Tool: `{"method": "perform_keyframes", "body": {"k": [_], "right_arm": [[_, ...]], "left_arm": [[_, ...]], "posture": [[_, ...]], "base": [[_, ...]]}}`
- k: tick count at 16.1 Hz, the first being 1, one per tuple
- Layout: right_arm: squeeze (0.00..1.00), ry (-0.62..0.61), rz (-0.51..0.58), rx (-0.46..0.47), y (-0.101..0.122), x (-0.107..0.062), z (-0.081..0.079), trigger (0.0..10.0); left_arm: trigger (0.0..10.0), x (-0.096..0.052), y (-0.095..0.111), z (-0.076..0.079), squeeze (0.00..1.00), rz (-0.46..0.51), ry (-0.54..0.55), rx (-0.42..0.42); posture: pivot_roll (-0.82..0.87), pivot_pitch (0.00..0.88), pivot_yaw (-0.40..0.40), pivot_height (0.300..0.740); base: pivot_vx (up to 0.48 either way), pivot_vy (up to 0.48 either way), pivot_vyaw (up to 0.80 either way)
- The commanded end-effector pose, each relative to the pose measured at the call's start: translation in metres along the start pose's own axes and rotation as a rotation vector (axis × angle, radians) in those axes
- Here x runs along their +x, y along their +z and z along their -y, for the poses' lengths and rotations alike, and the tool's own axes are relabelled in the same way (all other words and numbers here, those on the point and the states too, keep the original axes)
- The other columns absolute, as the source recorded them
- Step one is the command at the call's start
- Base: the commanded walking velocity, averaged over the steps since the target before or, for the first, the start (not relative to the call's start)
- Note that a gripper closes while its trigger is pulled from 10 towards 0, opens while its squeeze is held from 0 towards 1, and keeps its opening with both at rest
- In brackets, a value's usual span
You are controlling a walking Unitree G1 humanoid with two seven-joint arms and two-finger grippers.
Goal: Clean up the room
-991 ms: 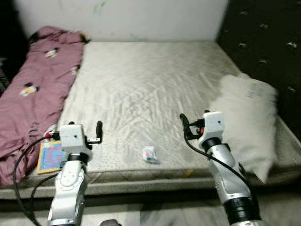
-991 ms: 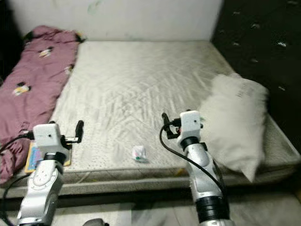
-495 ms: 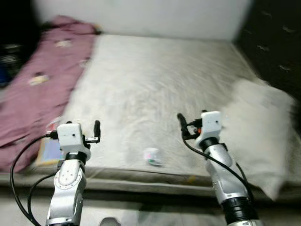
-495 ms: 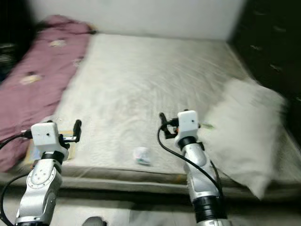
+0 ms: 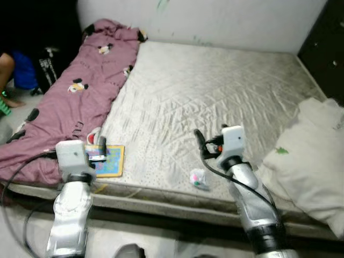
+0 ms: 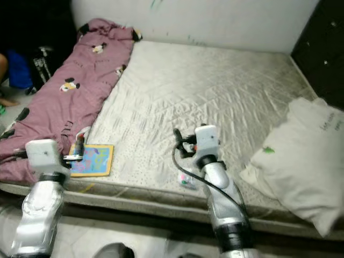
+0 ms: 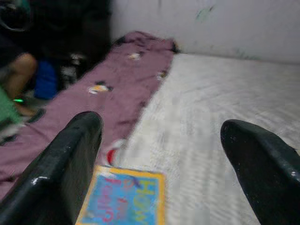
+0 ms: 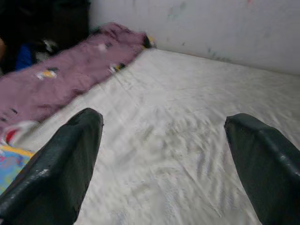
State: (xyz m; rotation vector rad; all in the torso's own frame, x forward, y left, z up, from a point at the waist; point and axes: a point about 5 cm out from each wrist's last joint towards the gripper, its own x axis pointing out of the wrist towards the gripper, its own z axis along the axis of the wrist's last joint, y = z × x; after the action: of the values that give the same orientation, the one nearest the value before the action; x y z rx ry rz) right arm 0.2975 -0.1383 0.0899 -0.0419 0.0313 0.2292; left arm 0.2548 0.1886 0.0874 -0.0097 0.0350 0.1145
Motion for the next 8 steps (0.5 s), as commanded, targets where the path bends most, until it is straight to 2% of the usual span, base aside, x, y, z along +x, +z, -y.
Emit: {"method": "perform_keyframes", "body": {"k": [1, 2, 4, 8], "right_arm": [[0.0, -0.006, 0.005, 0.005, 0.0028, 0.0016, 0.0004, 10.0], [0.0, -0.007, 0.002, 0.004, 0.0025, 0.0017, 0.0005, 10.0], [0.0, -0.007, -0.001, 0.003, 0.0024, 0.002, 0.0006, 10.0], [0.0, -0.007, 0.005, 0.004, 0.0034, 0.0027, 0.0008, 10.0]], "left_arm": [[10.0, -0.0008, 0.001, -0.004, 0.0, 0.005, 0.0, 0.016], [10.0, -0.0011, 0.0015, -0.0035, 0.0, 0.01, -0.005, 0.009], [10.0, -0.0013, 0.0025, -0.0028, 0.0, 0.017, -0.013, 0.001], [10.0, -0.0006, 0.0035, -0.002, 0.0, 0.021, -0.019, -0.003]], "posture": [[0.05, 0.015, -0.038, 0.74], [0.05, 0.015, -0.038, 0.74], [0.05, 0.012, -0.038, 0.74], [0.05, 0.023, -0.038, 0.74]], "base": [[0.0, 0.0, 0.0], [0.0, 0.0, -0.68], [0.27, 0.0, -0.8], [0.4, 0.0, 0.0]]}}
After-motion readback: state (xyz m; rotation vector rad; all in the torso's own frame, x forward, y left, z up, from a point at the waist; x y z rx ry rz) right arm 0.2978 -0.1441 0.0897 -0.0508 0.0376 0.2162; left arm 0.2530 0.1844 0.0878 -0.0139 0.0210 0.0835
